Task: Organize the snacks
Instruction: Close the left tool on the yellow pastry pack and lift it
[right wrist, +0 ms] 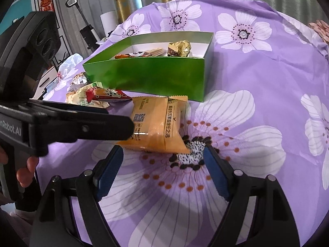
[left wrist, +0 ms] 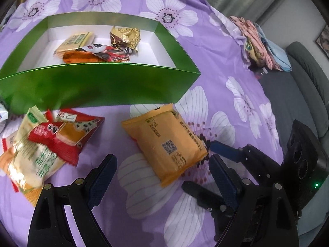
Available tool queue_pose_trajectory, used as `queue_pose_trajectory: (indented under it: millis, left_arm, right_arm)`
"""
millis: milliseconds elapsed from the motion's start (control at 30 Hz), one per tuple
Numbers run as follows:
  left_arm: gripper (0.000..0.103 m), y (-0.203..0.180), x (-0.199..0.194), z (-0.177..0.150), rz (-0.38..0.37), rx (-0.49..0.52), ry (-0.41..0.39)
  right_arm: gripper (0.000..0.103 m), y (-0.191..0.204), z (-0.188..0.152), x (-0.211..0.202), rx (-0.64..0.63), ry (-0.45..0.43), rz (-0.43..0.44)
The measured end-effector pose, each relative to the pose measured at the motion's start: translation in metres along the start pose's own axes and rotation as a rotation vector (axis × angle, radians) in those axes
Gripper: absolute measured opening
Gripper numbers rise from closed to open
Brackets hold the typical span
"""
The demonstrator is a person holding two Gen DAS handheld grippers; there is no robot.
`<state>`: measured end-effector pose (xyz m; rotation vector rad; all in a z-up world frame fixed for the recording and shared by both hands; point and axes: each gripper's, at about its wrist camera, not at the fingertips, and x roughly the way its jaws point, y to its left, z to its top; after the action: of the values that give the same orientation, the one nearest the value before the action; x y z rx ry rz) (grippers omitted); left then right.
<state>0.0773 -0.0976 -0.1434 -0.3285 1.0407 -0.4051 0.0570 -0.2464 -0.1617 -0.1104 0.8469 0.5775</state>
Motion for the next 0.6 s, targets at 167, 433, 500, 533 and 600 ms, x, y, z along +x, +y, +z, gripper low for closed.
queue_pose_trajectory:
  millis: [167, 433, 500, 533, 600]
  left_arm:
    - [0.091, -0.001, 0.010, 0.006, -0.017, 0.003, 0.013]
    - [0.072, -0.001, 0.022, 0.009, -0.027, 0.012, 0.041]
    - [0.071, 0.001, 0.022, 0.009, -0.022, 0.014, 0.038]
    - [0.070, 0.002, 0.021, 0.009, -0.025, 0.011, 0.035]
    - [0.070, 0.001, 0.021, 0.008, -0.020, 0.018, 0.031]
  right_arm:
    - [0.080, 0.000, 0.008, 0.012, -0.005, 0.024, 0.046]
    - [0.048, 0.012, 0.013, 0.028, -0.044, 0.082, 0.089]
    - [0.043, 0.013, 0.013, 0.029, -0.046, 0.085, 0.080]
    - [0.041, 0.013, 0.014, 0.028, -0.044, 0.086, 0.079]
    - [0.037, 0.011, 0.013, 0.028, -0.036, 0.087, 0.078]
